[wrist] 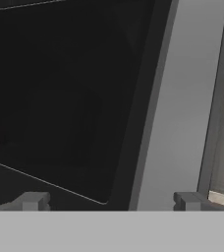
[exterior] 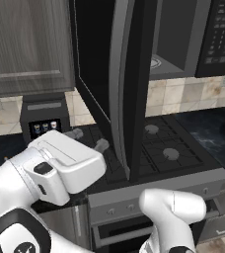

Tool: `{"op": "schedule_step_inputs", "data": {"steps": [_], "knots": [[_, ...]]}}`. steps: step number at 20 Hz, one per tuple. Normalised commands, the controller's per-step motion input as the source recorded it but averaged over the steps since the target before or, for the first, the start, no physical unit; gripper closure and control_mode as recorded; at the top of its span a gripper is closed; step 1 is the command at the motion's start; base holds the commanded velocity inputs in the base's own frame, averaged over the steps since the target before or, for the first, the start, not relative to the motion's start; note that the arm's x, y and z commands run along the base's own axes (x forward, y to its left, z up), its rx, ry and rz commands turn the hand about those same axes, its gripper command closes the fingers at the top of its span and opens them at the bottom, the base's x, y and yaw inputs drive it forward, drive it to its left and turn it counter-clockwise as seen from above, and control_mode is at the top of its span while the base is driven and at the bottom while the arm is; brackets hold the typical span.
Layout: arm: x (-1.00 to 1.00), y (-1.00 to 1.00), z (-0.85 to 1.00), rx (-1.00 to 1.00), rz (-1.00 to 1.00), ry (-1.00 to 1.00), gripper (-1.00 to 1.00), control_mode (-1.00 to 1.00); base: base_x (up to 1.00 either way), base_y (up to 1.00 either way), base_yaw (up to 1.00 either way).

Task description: Pick the mug from the counter and place it inside the microwave. Then close the microwave.

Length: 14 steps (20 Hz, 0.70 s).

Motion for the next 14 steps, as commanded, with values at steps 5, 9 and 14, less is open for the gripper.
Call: {"op": "schedule_step_inputs", "data": {"steps": [5,9,14], "knots": [[0.0,-0.28,0.1,0.0,0.0,0.0,-1.0,-1.0,0.0,0.0,0.0],[0.0,-0.28,0.1,0.0,0.0,0.0,-1.0,-1.0,0.0,0.0,0.0],[0.0,-0.4,0.11,0.0,0.0,0.0,-1.0,-1.0,0.0,0.0,0.0]]}}
